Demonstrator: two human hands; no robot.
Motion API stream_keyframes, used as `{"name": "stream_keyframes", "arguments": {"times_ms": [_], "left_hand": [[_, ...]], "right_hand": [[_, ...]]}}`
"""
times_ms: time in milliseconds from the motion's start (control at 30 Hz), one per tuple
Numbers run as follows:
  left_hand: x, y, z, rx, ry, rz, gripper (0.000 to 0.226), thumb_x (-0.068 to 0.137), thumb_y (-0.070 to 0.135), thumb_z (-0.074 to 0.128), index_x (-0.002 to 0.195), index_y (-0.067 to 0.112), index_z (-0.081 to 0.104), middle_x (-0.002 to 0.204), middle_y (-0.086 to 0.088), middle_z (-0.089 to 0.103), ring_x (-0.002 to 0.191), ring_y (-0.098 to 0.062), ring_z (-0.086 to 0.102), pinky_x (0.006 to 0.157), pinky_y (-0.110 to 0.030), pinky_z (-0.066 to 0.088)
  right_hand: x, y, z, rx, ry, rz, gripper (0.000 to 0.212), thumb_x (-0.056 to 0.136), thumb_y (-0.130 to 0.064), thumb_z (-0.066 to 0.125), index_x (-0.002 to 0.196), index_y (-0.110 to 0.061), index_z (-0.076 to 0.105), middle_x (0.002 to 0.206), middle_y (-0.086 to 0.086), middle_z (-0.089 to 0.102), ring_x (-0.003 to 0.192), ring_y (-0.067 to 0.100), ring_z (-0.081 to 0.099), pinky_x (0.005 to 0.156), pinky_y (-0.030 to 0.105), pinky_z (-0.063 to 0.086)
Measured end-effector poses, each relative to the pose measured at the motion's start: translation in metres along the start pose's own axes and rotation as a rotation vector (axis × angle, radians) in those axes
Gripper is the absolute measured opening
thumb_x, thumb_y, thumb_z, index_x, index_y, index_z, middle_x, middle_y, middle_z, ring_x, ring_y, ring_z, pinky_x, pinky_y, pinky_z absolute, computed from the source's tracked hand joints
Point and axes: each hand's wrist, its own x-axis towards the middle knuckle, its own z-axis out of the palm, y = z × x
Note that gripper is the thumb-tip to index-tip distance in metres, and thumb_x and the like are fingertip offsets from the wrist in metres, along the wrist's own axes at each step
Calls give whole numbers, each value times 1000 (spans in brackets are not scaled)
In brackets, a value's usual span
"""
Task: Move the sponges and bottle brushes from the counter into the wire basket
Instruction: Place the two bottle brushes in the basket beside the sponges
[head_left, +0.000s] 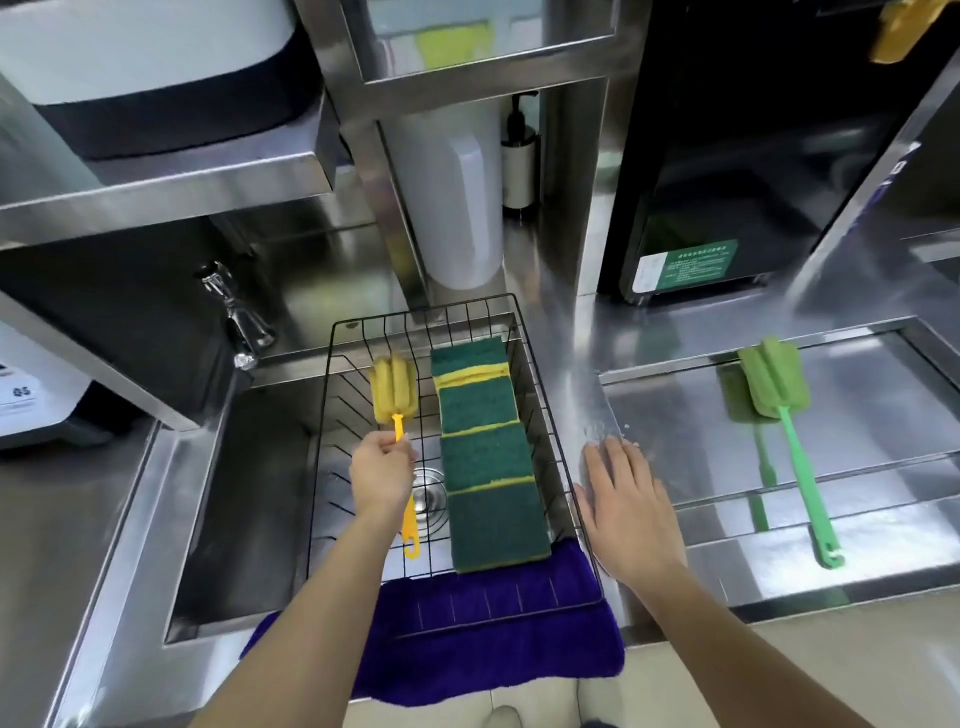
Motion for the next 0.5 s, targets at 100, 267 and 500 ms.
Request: {"name": "stream_keyframes", "arguments": {"times_ms": [100,267,500], "left_hand": [[5,-4,13,-44,-33,-85,14,91,9,51,94,1,61,76,-7,61,71,-17,56,57,-22,42],[13,-9,21,202,-88,-76,12,85,12,57,76,8,64,79,-10,61,78,-27,53,72,-32,44],[27,3,8,664,-398,-12,22,88,15,53,68,7,54,74,-24,57,76,-41,58,66,-36,44]], "right_hand": [[1,0,1,-12,-6,1,52,88,-36,27,121,-4,50,122,21,55,115,39,46,79,47,50],[1,-1,1,-16,3,4,51,89,-36,26,121,-5,50,123,21,55,115,38,45,79,47,49],[1,0,1,-25,-1,8,52,89,-37,27,121,-5,51,122,20,55,115,36,45,77,47,49]]}}
